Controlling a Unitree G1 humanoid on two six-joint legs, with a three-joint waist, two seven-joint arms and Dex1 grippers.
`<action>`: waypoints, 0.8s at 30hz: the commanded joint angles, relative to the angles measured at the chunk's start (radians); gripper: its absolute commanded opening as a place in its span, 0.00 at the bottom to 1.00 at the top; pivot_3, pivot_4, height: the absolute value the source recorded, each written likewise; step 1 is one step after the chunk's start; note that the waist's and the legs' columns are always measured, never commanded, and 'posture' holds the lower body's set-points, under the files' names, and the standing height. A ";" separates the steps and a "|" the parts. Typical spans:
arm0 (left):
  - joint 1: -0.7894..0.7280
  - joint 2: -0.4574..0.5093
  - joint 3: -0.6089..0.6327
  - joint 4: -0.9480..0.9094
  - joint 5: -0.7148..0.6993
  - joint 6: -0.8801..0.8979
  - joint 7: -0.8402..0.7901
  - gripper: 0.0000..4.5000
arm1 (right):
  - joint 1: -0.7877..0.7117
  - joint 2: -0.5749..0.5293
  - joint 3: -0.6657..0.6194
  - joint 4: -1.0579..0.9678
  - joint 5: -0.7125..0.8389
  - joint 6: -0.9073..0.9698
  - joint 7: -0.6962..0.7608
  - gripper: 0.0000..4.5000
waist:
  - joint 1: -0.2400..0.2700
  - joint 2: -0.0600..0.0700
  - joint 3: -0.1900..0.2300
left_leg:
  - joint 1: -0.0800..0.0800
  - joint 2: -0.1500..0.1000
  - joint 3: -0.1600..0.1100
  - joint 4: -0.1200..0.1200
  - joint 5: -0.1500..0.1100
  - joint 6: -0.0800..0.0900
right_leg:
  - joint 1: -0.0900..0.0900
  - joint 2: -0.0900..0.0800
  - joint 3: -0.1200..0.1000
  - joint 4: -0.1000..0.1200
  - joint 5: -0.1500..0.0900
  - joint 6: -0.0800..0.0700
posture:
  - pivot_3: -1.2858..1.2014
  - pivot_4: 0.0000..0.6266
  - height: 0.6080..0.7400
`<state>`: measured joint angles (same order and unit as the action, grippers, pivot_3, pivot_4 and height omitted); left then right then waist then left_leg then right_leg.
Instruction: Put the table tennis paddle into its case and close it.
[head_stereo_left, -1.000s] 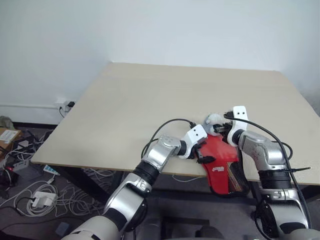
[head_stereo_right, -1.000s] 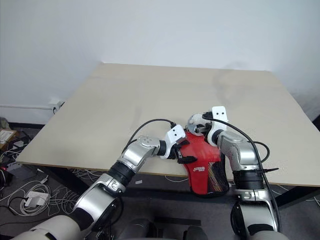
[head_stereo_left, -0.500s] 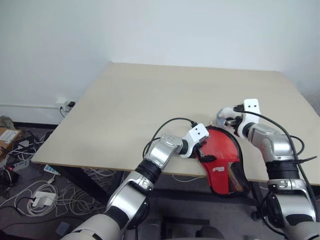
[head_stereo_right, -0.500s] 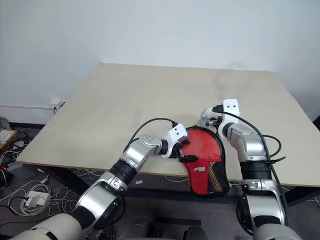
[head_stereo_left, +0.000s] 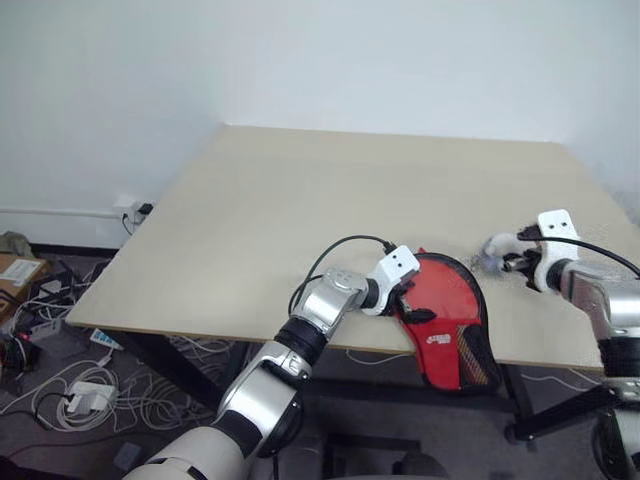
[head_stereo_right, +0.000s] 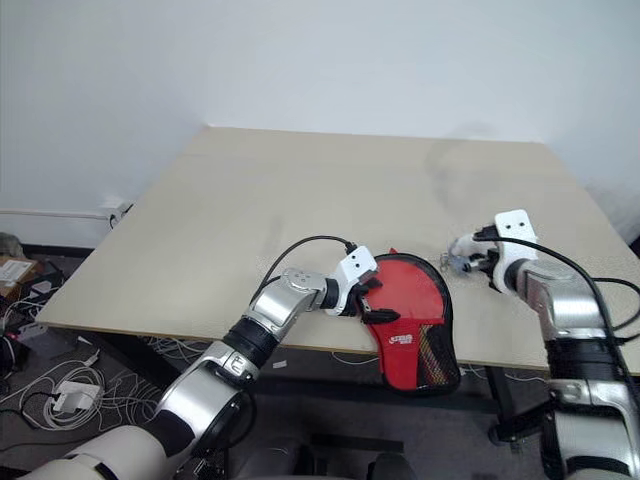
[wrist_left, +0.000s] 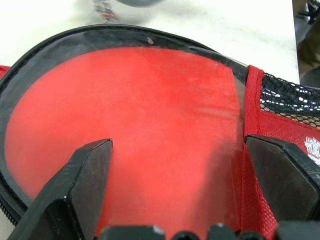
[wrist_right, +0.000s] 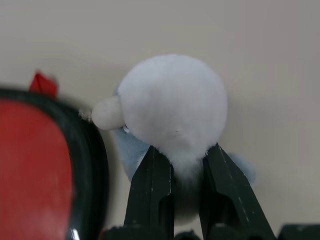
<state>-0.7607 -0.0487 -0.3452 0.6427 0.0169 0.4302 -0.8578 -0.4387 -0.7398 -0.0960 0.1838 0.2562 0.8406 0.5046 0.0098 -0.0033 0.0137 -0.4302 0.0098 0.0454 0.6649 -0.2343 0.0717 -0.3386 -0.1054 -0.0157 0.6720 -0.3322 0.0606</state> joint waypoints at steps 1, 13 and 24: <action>0.017 0.007 -0.010 0.052 0.011 0.043 0.012 1.00 | 0.059 -0.086 -0.056 -0.115 0.021 0.028 0.067 0.05 | 0.000 0.000 0.000 | 0.000 0.000 0.000 0.000 0.000 0.000 | 0.000 0.000 0.000 0.000 0.000 0.000 | 0.52 0.00 0.81; 0.018 -0.002 -0.005 0.062 0.013 0.035 0.014 1.00 | 0.458 -0.262 -0.223 -0.486 0.150 0.017 0.329 0.04 | 0.004 0.001 -0.001 | 0.000 0.001 0.000 0.002 -0.002 0.003 | 0.004 0.000 0.000 -0.006 -0.002 0.004 | 0.52 0.00 0.81; 0.024 -0.006 -0.011 0.060 0.015 0.034 0.009 1.00 | 0.839 -0.325 -0.360 -0.691 0.166 -0.089 0.565 0.04 | 0.006 0.000 -0.001 | 0.002 0.000 -0.003 0.002 -0.004 0.006 | 0.010 0.001 0.000 -0.012 -0.003 0.005 | 0.52 0.00 0.81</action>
<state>-0.7606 -0.0674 -0.3389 0.6579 0.0176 0.4301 -0.8501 0.3695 -1.0408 -0.4153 -0.4678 0.4364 0.7894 1.0211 0.0162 -0.0029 0.0132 -0.4282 0.0101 0.0420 0.6668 -0.2384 0.0781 -0.3279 -0.1048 -0.0161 0.6593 -0.3351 0.0658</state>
